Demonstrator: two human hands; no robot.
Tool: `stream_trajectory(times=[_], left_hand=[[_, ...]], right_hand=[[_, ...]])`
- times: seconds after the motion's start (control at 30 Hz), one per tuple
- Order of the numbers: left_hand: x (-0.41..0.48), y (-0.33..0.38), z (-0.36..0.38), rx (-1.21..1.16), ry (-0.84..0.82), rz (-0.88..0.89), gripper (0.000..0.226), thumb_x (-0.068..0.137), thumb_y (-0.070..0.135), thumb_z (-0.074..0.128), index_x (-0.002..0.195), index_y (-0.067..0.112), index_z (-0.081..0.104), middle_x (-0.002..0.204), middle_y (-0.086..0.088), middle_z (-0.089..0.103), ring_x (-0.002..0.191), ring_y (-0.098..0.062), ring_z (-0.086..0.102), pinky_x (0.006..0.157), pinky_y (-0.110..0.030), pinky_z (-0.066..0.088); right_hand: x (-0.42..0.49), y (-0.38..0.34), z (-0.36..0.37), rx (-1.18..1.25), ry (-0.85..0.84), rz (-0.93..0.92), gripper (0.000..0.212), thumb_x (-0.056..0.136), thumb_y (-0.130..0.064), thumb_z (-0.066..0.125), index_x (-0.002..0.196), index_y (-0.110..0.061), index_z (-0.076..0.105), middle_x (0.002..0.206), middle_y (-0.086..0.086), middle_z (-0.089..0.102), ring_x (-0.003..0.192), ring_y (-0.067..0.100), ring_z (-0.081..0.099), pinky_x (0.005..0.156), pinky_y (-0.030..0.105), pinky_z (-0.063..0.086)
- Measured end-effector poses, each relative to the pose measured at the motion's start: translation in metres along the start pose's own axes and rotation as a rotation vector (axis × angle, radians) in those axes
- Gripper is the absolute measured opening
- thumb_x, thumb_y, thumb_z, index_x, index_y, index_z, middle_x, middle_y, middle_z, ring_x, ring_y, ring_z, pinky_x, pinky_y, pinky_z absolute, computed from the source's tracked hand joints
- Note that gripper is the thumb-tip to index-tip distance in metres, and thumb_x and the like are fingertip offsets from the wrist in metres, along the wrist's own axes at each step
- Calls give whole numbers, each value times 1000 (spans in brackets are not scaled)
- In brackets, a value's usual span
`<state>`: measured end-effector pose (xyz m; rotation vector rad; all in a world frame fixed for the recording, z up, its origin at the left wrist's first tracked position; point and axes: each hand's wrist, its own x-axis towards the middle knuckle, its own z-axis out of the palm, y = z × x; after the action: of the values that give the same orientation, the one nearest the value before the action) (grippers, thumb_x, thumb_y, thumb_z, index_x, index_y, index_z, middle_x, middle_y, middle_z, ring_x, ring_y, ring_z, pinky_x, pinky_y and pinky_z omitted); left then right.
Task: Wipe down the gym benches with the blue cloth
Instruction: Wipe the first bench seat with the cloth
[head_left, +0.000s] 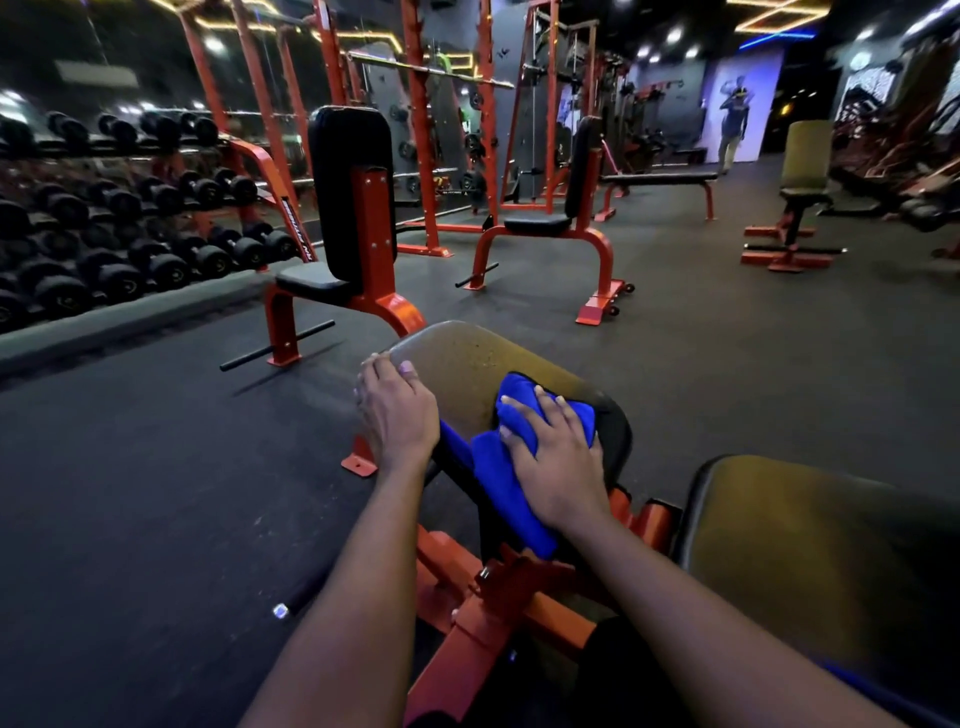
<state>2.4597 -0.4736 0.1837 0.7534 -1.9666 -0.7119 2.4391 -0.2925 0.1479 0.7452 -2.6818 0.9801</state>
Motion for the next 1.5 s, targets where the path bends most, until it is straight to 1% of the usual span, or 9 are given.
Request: stream_trajectory(times=[0.13, 0.3, 0.47, 0.73, 0.9, 1.1, 1.23, 1.33, 1.5], left_hand=[[-1, 4, 1, 37, -13, -40, 45, 103, 28, 37, 137, 0, 45, 144, -20, 44, 134, -35, 38, 113, -50, 30], [-4, 4, 9, 38, 7, -42, 49, 103, 30, 35, 141, 0, 41, 147, -19, 40, 137, -34, 35, 115, -50, 28], [-6, 3, 10, 7, 32, -28, 48, 103, 27, 35, 141, 0, 41, 147, -18, 41, 137, -33, 35, 115, -50, 27], [-7, -1, 13, -23, 54, -27, 46, 103, 27, 33, 141, 2, 42, 148, -15, 40, 138, -32, 34, 114, -51, 28], [-9, 2, 9, -19, 32, -26, 47, 105, 27, 32, 144, 3, 40, 152, -15, 36, 142, -31, 29, 118, -49, 22], [-9, -1, 12, -24, 37, -25, 48, 105, 26, 33, 146, 1, 37, 154, -16, 33, 145, -29, 24, 121, -43, 15], [-8, -4, 15, -14, 28, -14, 50, 106, 27, 32, 148, 2, 34, 156, -15, 30, 147, -27, 21, 121, -38, 9], [-7, -6, 17, -29, 51, -5, 48, 105, 26, 33, 146, 2, 38, 153, -16, 35, 144, -29, 26, 121, -44, 17], [-5, -10, 22, -86, 84, -7, 46, 104, 25, 34, 144, 3, 41, 151, -14, 38, 142, -29, 30, 118, -47, 24]], right_hand=[[16, -7, -2, 25, -29, 94, 46, 100, -56, 36, 146, -49, 37, 165, -12, 15, 152, 12, 5, 118, 58, 13], [-6, 4, 3, -4, 8, 68, 49, 100, -58, 33, 148, -49, 33, 165, -13, 11, 152, 11, 2, 120, 57, 10], [40, 9, -6, 10, -38, 157, 47, 100, -58, 34, 146, -50, 34, 165, -11, 14, 152, 14, 4, 118, 61, 13], [12, 20, 0, -15, 21, 178, 51, 100, -59, 30, 150, -49, 27, 165, -10, 11, 153, 15, 2, 119, 59, 13], [48, 21, -6, 6, 5, 319, 52, 101, -60, 29, 151, -47, 26, 166, -6, 10, 153, 19, 2, 117, 62, 13], [-1, 35, 5, 119, 85, 257, 51, 101, -55, 34, 151, -44, 31, 166, -8, 9, 153, 17, 2, 120, 52, 20], [50, 47, -6, 105, 38, 375, 54, 100, -59, 32, 152, -44, 29, 166, -7, 9, 153, 19, 3, 118, 56, 20], [80, 51, -13, 106, 9, 429, 56, 100, -60, 30, 152, -40, 30, 165, -5, 14, 152, 22, 10, 117, 56, 20], [60, 65, -10, 83, 4, 213, 51, 100, -59, 32, 150, -46, 31, 165, -6, 13, 152, 19, 8, 115, 55, 20]])
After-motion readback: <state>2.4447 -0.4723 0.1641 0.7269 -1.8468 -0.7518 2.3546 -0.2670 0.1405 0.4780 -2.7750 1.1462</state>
